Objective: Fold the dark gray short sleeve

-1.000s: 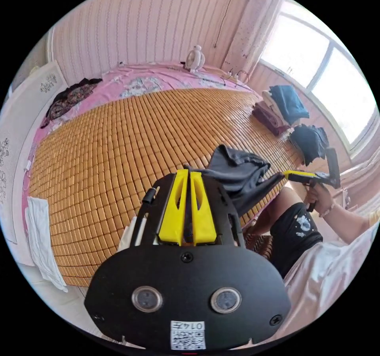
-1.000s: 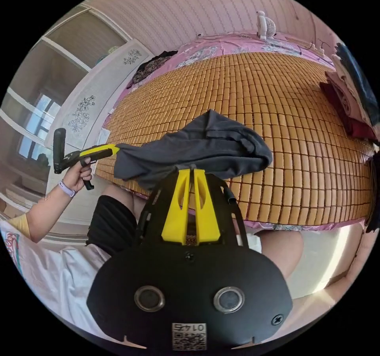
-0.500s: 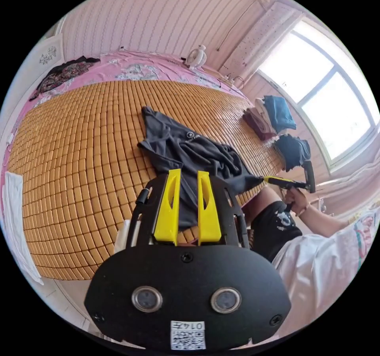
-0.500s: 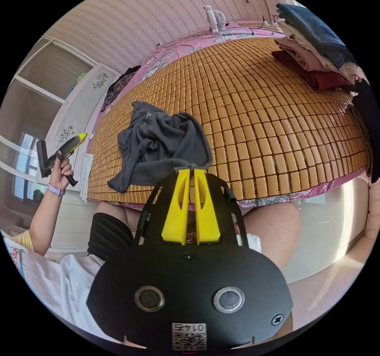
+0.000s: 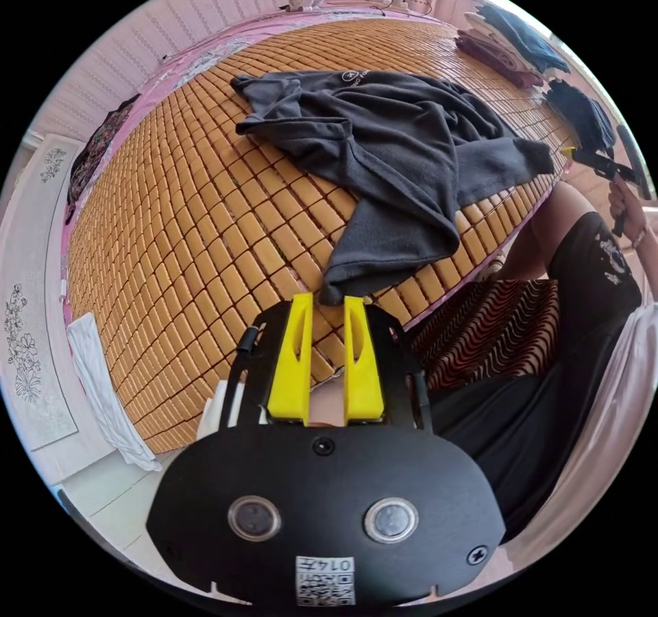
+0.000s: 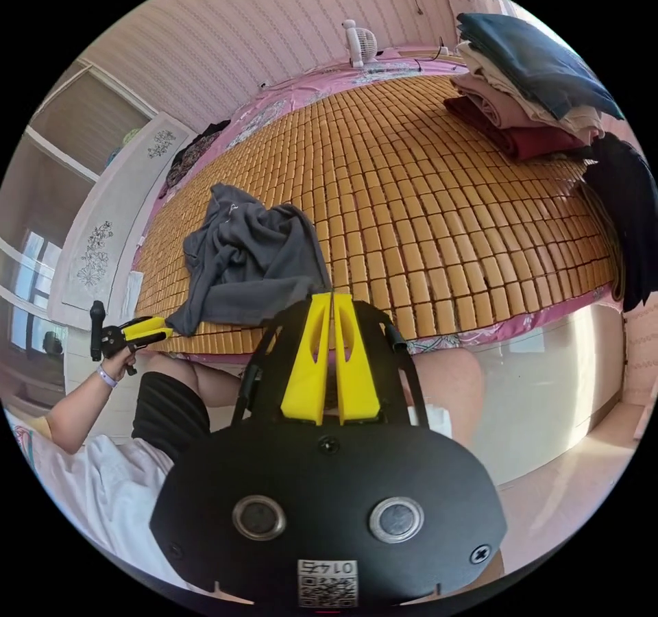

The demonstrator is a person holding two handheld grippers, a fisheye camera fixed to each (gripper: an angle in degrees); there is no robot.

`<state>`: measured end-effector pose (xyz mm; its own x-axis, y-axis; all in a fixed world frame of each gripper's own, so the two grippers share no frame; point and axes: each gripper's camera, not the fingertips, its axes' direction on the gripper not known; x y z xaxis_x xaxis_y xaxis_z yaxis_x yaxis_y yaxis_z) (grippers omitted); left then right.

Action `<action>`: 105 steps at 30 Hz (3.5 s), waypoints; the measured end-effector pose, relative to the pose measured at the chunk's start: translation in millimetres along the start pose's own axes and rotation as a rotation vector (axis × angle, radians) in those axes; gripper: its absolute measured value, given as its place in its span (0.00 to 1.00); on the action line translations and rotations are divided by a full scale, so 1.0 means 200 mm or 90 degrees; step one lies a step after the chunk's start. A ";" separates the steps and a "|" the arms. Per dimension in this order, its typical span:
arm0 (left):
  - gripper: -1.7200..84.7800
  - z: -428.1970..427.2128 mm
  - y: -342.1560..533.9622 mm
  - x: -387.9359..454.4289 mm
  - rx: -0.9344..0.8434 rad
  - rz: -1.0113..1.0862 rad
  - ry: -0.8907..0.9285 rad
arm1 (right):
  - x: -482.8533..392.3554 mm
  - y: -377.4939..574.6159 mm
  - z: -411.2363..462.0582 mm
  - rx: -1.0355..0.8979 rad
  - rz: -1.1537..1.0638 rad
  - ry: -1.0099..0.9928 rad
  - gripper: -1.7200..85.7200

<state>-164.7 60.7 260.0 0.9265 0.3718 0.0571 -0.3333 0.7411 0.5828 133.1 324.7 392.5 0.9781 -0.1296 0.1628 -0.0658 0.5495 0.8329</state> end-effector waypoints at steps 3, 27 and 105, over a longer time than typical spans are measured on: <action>0.03 -0.04 -0.07 0.05 0.006 0.003 0.002 | 0.06 0.02 0.03 -0.025 0.035 0.010 0.04; 0.01 -0.98 -0.10 -0.06 0.111 -0.091 0.105 | -0.23 -0.07 0.18 -0.155 -0.057 -0.119 0.05; 0.01 -0.75 0.01 -1.28 0.014 -0.363 0.270 | 0.06 -0.34 0.20 -0.174 0.018 -0.130 0.02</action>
<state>-428.3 51.4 124.6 0.8062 0.1191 -0.5796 0.1905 0.8752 0.4447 141.4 253.8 359.3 0.9153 -0.2580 0.3093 -0.0101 0.7530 0.6580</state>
